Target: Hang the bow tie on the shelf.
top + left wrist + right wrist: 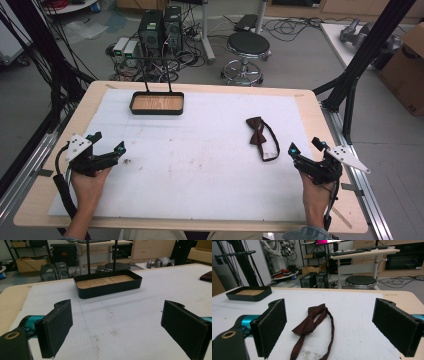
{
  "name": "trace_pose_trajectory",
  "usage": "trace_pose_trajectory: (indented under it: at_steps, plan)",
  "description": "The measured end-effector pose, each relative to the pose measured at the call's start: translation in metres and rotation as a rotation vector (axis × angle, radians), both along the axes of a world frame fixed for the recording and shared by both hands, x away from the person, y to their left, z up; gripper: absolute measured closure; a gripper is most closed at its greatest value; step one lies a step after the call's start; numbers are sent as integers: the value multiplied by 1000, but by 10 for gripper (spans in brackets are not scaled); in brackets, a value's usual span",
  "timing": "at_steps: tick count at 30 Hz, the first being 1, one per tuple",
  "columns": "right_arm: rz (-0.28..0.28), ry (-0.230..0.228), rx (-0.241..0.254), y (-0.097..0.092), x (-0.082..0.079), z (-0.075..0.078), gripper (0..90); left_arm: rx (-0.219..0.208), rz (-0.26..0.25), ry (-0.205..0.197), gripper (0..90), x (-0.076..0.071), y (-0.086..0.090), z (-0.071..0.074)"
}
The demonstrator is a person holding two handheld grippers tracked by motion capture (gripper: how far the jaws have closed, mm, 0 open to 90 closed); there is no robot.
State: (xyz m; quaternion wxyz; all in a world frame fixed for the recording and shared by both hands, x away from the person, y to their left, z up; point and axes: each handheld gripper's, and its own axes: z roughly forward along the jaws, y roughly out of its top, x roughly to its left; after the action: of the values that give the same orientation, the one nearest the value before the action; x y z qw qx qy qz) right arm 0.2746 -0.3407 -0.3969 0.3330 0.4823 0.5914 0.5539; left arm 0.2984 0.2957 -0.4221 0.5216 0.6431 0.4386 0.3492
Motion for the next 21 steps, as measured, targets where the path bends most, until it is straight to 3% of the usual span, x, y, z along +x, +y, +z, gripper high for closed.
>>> trace_pose_trajectory:
  at_steps: [21]
  plan:
    - [-1,-12,-6,3,-1,1,111,6,-9,-1,107,0,-3,-1]
